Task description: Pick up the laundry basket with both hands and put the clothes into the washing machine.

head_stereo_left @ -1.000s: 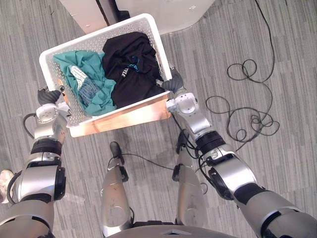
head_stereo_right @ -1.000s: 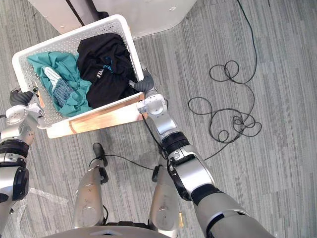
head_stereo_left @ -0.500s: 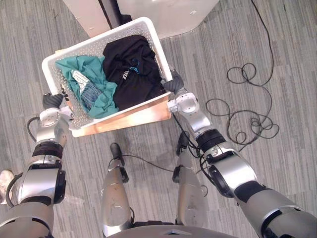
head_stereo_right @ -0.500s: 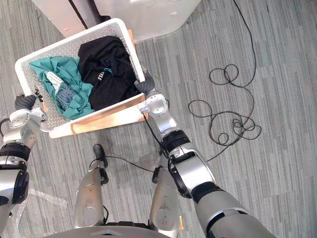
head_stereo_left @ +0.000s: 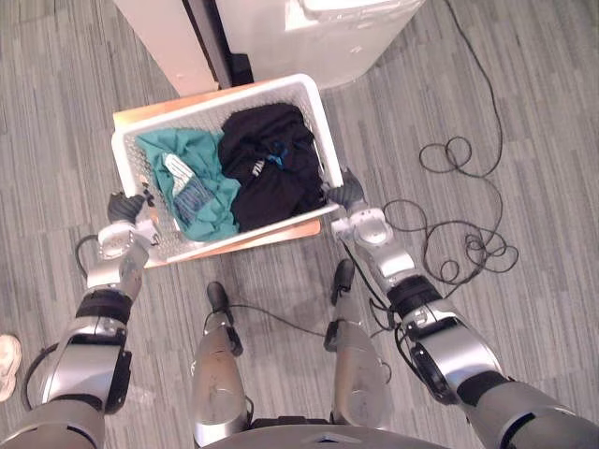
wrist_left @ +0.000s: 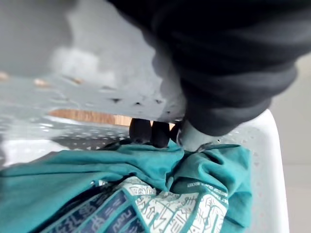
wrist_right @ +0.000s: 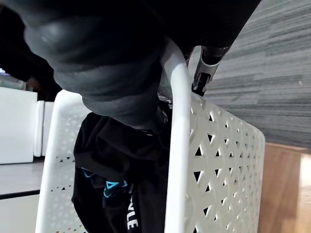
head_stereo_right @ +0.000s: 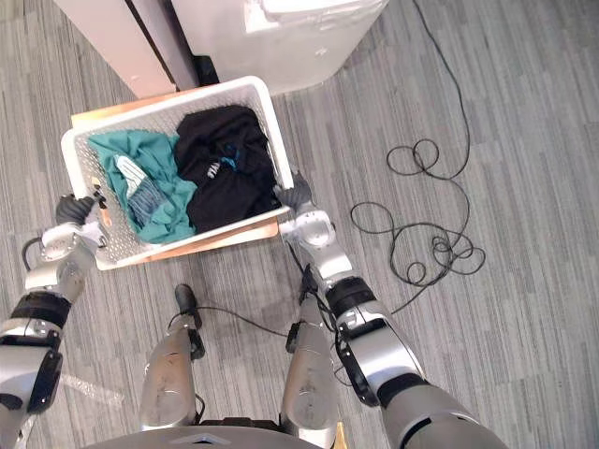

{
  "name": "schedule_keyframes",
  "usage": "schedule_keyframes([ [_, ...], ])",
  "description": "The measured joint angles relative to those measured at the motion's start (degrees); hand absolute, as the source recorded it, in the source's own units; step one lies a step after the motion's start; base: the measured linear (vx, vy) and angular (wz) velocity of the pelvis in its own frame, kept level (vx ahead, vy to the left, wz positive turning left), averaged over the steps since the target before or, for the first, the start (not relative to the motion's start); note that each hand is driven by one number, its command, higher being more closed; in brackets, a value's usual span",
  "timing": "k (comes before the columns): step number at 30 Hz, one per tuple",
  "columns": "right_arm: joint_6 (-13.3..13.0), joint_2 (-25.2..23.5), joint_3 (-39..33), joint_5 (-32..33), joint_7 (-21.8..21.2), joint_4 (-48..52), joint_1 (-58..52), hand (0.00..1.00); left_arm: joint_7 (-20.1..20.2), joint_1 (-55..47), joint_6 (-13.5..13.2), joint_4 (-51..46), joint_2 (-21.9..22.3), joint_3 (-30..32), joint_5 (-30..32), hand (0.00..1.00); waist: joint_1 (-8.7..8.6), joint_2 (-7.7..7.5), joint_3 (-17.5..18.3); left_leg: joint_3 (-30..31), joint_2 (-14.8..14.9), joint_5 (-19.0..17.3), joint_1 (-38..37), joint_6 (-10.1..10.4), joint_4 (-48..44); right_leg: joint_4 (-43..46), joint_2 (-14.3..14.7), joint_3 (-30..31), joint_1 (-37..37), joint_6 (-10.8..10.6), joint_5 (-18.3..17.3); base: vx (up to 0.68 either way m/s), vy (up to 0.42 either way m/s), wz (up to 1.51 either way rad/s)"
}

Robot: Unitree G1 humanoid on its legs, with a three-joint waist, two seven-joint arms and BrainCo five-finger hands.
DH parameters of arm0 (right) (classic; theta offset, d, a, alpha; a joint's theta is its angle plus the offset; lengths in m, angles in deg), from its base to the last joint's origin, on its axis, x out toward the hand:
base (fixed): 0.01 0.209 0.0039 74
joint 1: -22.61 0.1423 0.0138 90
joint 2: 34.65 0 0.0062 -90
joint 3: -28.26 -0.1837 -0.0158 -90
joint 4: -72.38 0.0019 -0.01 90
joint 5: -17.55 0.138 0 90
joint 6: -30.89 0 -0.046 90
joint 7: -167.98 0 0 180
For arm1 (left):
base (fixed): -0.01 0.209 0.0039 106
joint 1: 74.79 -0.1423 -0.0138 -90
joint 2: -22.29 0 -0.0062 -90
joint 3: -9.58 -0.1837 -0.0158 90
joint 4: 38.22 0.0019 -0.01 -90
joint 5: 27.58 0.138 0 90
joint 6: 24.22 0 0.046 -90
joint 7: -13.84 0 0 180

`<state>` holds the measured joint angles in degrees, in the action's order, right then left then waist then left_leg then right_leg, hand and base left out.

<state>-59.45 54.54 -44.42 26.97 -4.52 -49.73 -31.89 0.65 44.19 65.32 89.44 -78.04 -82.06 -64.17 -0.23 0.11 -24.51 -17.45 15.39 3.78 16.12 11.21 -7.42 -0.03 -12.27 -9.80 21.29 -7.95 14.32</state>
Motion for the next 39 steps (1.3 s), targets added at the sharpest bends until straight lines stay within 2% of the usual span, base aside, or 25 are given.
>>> schedule_keyframes([
  [5,0.85,2.77,-1.13,0.48,-1.85,6.2,-6.29,1.0,2.86,-6.57,-0.85,-4.65,2.22,-1.06,-3.46,1.0,-1.41,-0.03,0.13,-0.22,-0.2,0.07,-4.29,0.12,1.94,0.42,0.02,-0.26,-3.32,-0.26,-1.06,0.0,0.007,0.0],
  [9,0.84,3.27,-5.66,0.51,-3.7,10.88,-10.85,1.0,4.47,-12.11,-1.2,-5.32,6.38,-2.0,-4.87,1.0,-1.9,0.01,3.28,-1.16,-0.67,1.42,-7.95,0.29,5.47,-0.68,0.2,-0.27,-5.66,-0.35,-1.15,0.03,0.014,-0.03],
  [11,0.63,3.2,-7.85,0.59,-4.03,13.98,-14.62,1.0,5.78,-16.23,-1.21,-5.44,8.71,-2.68,-4.9,1.0,-2.27,0.05,6.93,-1.75,-0.66,1.51,-9.6,0.47,6.78,-1.84,0.5,-0.27,-7.07,-0.39,-1.18,0.05,0.015,-0.07],
  [13,0.5,3.13,-9.79,1.04,-4.82,15.65,-17.48,1.0,6.19,-18.52,-1.21,-5.51,10.1,-3.35,-4.99,1.0,-2.57,0.06,9.13,-2.18,-0.61,1.46,-10.89,0.51,7.2,-2.68,0.65,-0.35,-8.43,-0.49,-1.23,0.05,0.007,-0.03],
  [18,0.01,1.42,-13.23,3.14,-6.04,15.89,-24.3,1.0,6.78,-26.21,-1.21,-6.07,14.56,-5.24,-7.28,1.0,-3.22,0.46,15.42,-4.23,-0.42,-0.19,-14.94,0.67,7.58,-4.52,1.03,0.44,-12.33,-0.9,-1.52,0.02,0.005,-0.14],
  [21,-0.05,1.3,-13.21,3.81,-6.41,15.89,-25.78,1.0,7.8,-28.94,-1.2,-6.07,15.68,-5.22,-8.33,1.0,-3.43,1.13,16.49,-5.0,0.8,-1.58,-16.06,0.52,5.52,-4.52,1.97,1.27,-13.56,-0.79,-1.6,0.0,-0.02,-0.21],
  [22,-0.07,1.21,-13.08,3.83,-7.19,15.89,-26.49,1.0,7.96,-30.35,-1.2,-6.07,16.17,-5.22,-8.36,1.0,-3.33,1.56,16.92,-5.1,2.0,-2.78,-15.81,0.06,3.32,-4.52,2.79,1.26,-14.13,-0.51,-1.93,-0.03,-0.058,-0.14],
  [24,-0.61,1.21,-12.96,3.83,-8.14,15.9,-27.89,1.0,8.27,-32.32,-1.19,-6.06,16.97,-5.29,-9.07,1.0,-3.28,2.53,17.57,-4.86,4.05,-4.67,-14.82,-2.17,-0.46,-4.51,4.16,0.73,-14.99,0.12,-2.95,-0.03,-0.08,-0.01],
  [25,-0.89,1.16,-12.92,3.91,-8.26,15.89,-29.02,1.0,8.29,-33.43,-1.18,-6.04,17.33,-5.33,-9.51,1.0,-3.3,3.12,17.88,-4.7,5.21,-5.86,-13.63,-5.78,-3.69,-4.47,4.67,-0.22,-15.83,0.48,-3.53,-0.02,-0.067,0.17],
  [26,-0.91,1.15,-12.97,3.97,-8.26,15.88,-29.55,1.0,8.29,-33.83,-1.15,-6.04,17.36,-5.49,-9.52,1.0,-3.37,3.23,17.99,-4.8,5.5,-5.91,-12.9,-7.89,-5.54,-4.42,4.7,-0.58,-16.32,0.66,-3.76,-0.02,-0.063,0.36],
  [27,-0.92,1.21,-13.08,4.08,-8.24,15.84,-30.48,1.0,8.29,-34.55,-1.09,-6.04,17.5,-6.22,-9.52,1.0,-3.63,3.39,18.07,-6.39,6.34,-4.68,-11.91,-11.05,-9.24,-4.29,4.58,-1.48,-17.43,1.01,-4.13,-0.02,-0.067,0.35],
  [28,-0.92,1.27,-13.02,4.1,-8.24,15.54,-30.7,1.0,8.29,-35.63,-1.05,-6.04,17.89,-6.46,-9.56,1.0,-3.68,3.82,18.3,-6.31,7.17,-2.88,-11.17,-11.01,-11.35,-2.95,4.85,-1.63,-17.57,1.85,-4.98,-0.02,-0.063,0.28],
  [29,-0.97,1.06,-12.94,4.11,-8.25,15.54,-30.7,1.0,8.29,-36.03,-0.99,-6.03,17.75,-6.35,-9.64,1.0,-3.56,3.98,18.35,-5.97,7.24,-2.89,-11.18,-10.53,-12.05,-2.23,4.91,-1.69,-17.56,2.05,-5.49,-0.04,-0.037,-0.02],
  [30,-1.03,1.16,-13.01,4.13,-8.25,15.39,-30.56,1.0,8.3,-36.42,-0.82,-6.06,18.44,-6.34,-9.63,1.0,-2.75,4.13,18.13,-4.2,6.15,-7.64,-9.79,-6.9,-20.35,-1.26,4.92,-1.34,-17.51,2.34,-5.83,-0.05,0.04,-0.21],
  [31,-1.03,1.04,-13.11,4.15,-8.2,15.32,-30.59,1.0,8.31,-37.18,-0.8,-6.06,19.09,-6.43,-9.63,1.0,-2.41,4.53,18.4,-0.14,2.01,-13.68,-8.8,-5.27,-27.69,-0.73,4.71,-0.05,-17.74,2.89,-5.43,-0.07,0.136,-0.39],
  [32,-1.05,0.42,-13.07,4.3,-8.21,15.31,-30.62,1.0,8.33,-37.85,-0.79,-6.07,18.79,-6.41,-9.62,1.0,-2.4,5.24,18.87,2.52,-0.37,-17.02,-9.7,-5.07,-28.12,-0.29,5.42,1.26,-18.05,2.92,-5.41,-0.08,0.158,-0.4],
  [33,-1.06,-0.01,-13.04,4.33,-8.21,15.31,-30.62,1.0,8.34,-37.95,-0.79,-6.07,18.45,-6.44,-9.62,1.0,-2.4,5.29,18.97,4.29,-0.61,-17.68,-10.52,-4.31,-26.95,-0.28,6.05,1.66,-18.22,2.94,-5.38,-0.1,0.125,-0.44],
  [34,-1.34,-0.43,-13.0,4.4,-8.22,15.39,-30.59,1.0,8.35,-37.96,-0.8,-6.4,18.18,-6.28,-9.62,1.0,-2.39,4.9,19.07,7.17,-1.81,-19.73,-11.95,-3.79,-24.23,-0.86,6.6,3.21,-18.08,2.95,-5.29,-0.12,0.091,-0.28],
  [35,-2.05,-0.39,-13.2,4.75,-8.21,15.38,-30.57,1.0,8.35,-37.96,-0.8,-7.74,17.99,-6.08,-9.59,1.0,-2.96,5.17,19.3,9.75,-2.78,-23.12,-12.97,-3.59,-20.57,-1.51,6.96,3.96,-17.27,2.82,-4.91,-0.14,0.115,-0.24],
  [36,-2.24,-0.99,-13.54,4.79,-8.16,15.05,-30.49,1.0,8.41,-37.56,-0.81,-8.0,17.44,-5.95,-9.56,1.0,-3.04,4.01,18.95,9.61,-3.74,-23.41,-12.99,-3.45,-20.27,-1.44,6.43,5.19,-16.81,2.9,-4.72,-0.17,0.18,-0.27],
  [37,-2.11,-1.58,-13.43,4.79,-8.17,15.01,-30.84,1.0,8.39,-37.77,-0.81,-8.05,16.8,-5.78,-9.49,1.0,-3.09,1.97,19.62,9.48,-6.44,-22.59,-13.2,-4.57,-17.95,-1.87,5.27,7.95,-15.52,3.23,-4.94,-0.15,0.158,-0.35],
  [38,-2.11,-1.98,-13.38,4.79,-8.24,15.02,-30.84,1.0,8.39,-37.78,-0.79,-8.05,16.45,-5.84,-9.47,1.0,-3.32,1.29,20.01,9.16,-7.29,-21.94,-13.05,-4.96,-16.94,-2.0,4.71,8.72,-14.8,3.9,-5.6,-0.15,0.147,-0.32],
  [39,-2.13,-2.52,-13.51,4.8,-8.23,15.05,-30.84,1.0,8.39,-37.29,-0.81,-8.07,15.99,-5.82,-9.46,1.0,-4.11,0.95,20.12,8.56,-7.79,-20.52,-12.76,-5.83,-15.12,-1.53,4.37,9.17,-13.53,5.65,-8.83,-0.1,0.092,-0.14],
])
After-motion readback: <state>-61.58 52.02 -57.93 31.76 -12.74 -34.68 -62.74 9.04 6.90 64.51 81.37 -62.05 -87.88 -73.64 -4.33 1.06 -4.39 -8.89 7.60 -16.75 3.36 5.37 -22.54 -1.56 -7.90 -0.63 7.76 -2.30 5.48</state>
